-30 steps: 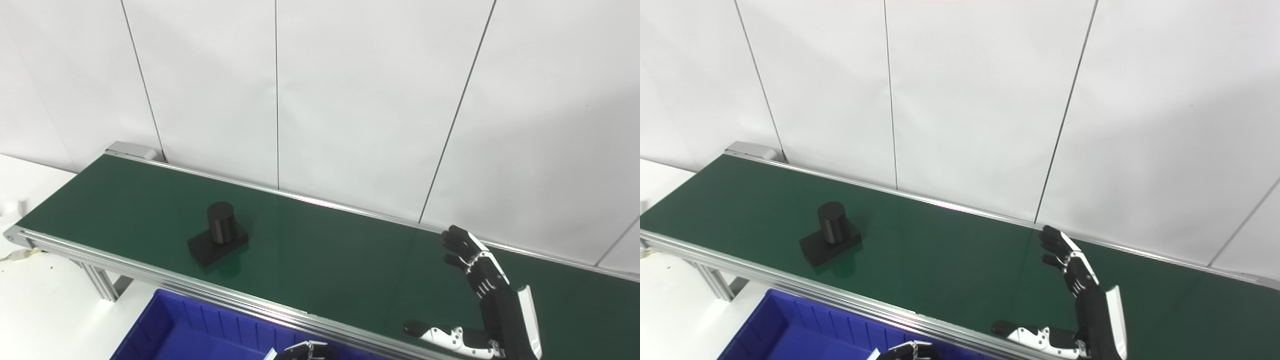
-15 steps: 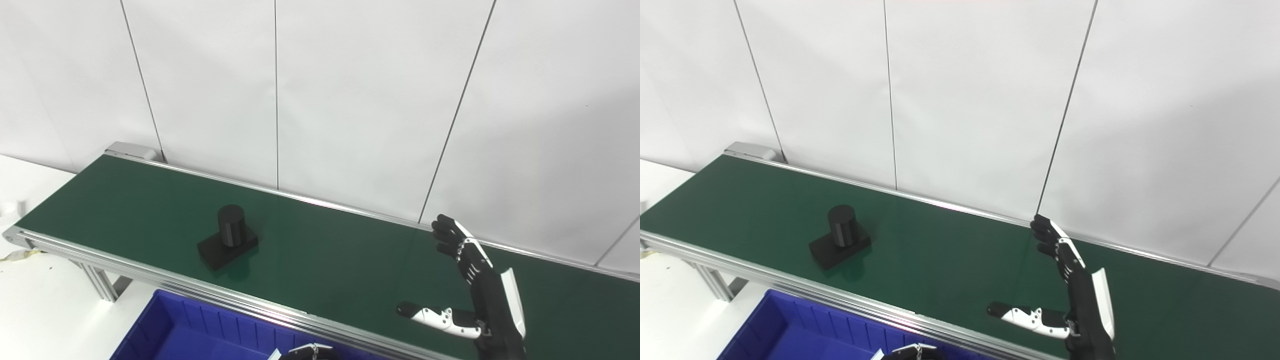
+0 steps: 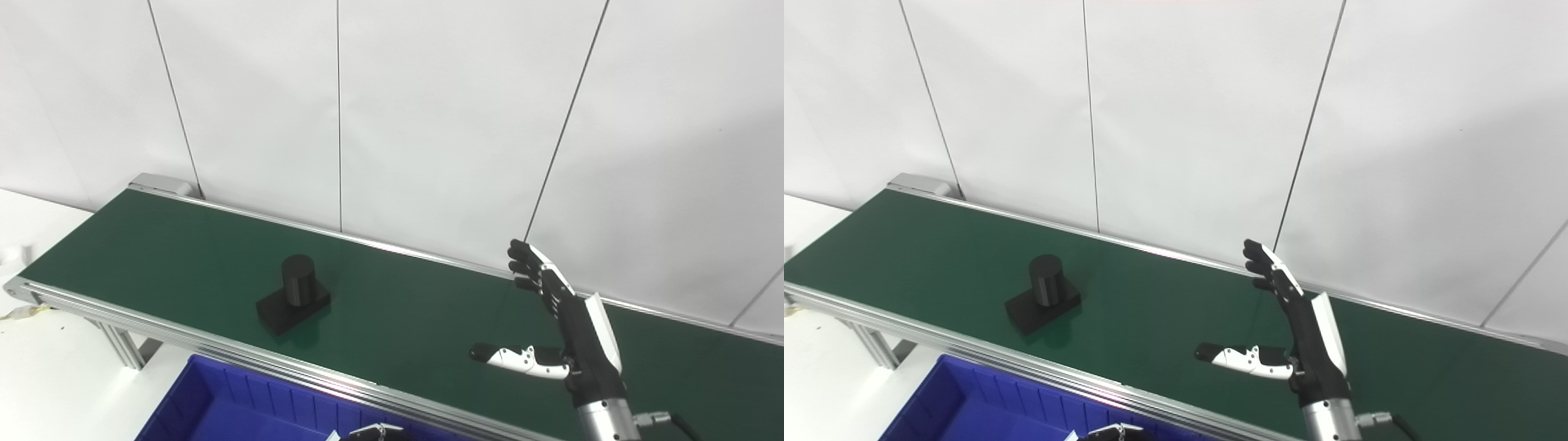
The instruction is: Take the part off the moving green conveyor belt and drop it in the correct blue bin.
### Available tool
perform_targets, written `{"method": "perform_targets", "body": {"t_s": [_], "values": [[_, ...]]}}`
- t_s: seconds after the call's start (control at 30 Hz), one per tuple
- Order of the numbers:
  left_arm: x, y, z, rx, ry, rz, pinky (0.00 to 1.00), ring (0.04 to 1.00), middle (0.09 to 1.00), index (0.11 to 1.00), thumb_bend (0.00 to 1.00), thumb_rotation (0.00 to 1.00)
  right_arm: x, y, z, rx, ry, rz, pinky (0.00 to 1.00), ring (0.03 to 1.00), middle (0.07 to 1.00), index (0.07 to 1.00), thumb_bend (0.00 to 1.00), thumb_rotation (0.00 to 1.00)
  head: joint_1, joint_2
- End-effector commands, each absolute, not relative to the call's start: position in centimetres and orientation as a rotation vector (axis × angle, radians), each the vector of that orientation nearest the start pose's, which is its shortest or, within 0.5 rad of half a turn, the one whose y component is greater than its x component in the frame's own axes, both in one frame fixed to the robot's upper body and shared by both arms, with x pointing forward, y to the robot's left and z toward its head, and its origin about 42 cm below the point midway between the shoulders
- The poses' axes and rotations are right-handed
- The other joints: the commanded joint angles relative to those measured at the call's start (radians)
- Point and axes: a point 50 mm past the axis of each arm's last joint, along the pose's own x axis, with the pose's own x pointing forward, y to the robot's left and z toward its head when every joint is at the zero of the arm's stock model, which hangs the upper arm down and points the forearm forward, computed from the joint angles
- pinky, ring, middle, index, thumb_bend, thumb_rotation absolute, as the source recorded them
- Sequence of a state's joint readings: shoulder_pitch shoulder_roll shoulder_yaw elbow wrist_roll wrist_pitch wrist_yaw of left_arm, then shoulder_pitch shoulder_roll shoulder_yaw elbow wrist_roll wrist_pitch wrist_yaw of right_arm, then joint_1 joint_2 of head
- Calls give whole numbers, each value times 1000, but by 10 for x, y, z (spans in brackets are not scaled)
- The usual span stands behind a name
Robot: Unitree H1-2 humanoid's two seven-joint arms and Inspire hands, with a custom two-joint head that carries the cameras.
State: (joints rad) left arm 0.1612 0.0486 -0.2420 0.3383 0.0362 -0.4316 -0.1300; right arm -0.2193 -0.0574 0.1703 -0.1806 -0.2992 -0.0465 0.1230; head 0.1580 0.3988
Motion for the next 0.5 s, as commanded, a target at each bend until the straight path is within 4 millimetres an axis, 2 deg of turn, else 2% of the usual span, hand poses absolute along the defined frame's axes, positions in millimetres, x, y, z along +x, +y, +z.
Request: {"method": "perform_targets", "body": {"t_s": [0.0,0.47], "values": [[204,162,4,33,0,-344,585,679,717,682,1000,116,339,-150,225,-391,-475,309,769,839,871,890,886,289,2,-1],[208,161,2,16,6,-350,572,655,685,660,1000,121,369,-145,232,-475,-453,363,820,864,897,917,901,280,-9,-3]]}}
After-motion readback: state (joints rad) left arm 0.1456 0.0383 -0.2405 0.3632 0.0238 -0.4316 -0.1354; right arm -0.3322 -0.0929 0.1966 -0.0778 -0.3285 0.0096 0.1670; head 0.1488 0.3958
